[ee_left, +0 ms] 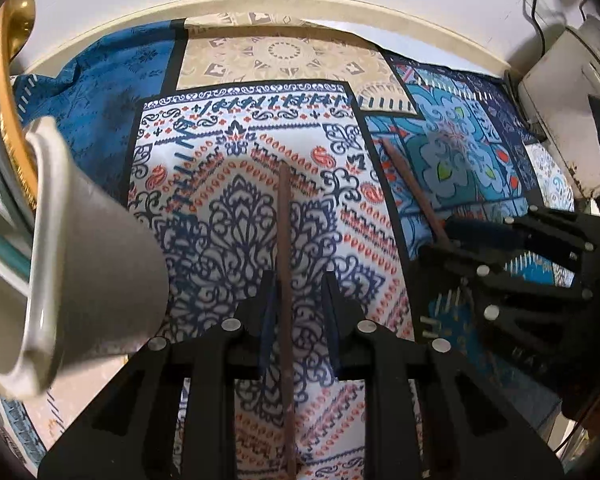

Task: Organize utensils
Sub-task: 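Grasp a brown chopstick with the left tool while the right tool grasps another brown chopstick, then lift both brown chopsticks and carry them over the white cup with both tools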

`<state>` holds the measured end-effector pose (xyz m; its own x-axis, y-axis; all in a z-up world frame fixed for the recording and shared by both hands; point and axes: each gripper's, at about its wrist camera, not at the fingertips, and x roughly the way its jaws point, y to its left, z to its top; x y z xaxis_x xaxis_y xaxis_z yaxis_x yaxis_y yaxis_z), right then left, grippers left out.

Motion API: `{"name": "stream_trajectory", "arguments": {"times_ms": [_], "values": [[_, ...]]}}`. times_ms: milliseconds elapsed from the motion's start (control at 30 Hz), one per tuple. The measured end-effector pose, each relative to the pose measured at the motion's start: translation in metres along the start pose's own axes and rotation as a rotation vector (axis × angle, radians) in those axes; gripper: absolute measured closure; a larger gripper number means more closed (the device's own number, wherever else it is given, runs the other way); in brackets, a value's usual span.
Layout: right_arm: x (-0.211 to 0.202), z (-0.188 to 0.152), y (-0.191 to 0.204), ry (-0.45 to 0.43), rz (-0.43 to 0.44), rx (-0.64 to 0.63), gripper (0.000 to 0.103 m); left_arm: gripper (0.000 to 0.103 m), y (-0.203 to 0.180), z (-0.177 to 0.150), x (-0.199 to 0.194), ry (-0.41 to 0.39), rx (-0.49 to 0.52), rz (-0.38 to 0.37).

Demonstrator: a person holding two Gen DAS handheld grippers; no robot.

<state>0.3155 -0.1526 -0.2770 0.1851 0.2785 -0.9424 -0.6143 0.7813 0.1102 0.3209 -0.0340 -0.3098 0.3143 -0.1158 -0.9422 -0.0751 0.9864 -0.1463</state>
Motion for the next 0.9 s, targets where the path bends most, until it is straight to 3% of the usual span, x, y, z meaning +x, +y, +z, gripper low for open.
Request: {"name": "stream_trajectory", "arguments": {"times_ms": [100,167,267,500,900], "values": [[0.003,0.006,0.006,0.005,-0.009,-0.014,0.077,0.098,0.003,0.004,0.002,0.005,-0.010,0.013],[0.006,0.008,0.010,0.004,-0.029,-0.030,0.080,0.098,0.005,0.005,0.003,0.011,-0.023,-0.004],[0.011,0.010,0.012,0.004,-0.047,-0.038,0.096,0.099,0.005,0.005,0.003,0.014,-0.024,-0.002],[0.010,0.008,0.004,-0.003,0.029,-0.002,0.097,0.099,-0.006,-0.010,-0.001,-0.003,-0.030,0.044],[-0.029,-0.016,0.006,-0.092,0.056,0.025,0.097,0.099,0.002,-0.046,-0.051,-0.093,-0.093,0.071]]}}
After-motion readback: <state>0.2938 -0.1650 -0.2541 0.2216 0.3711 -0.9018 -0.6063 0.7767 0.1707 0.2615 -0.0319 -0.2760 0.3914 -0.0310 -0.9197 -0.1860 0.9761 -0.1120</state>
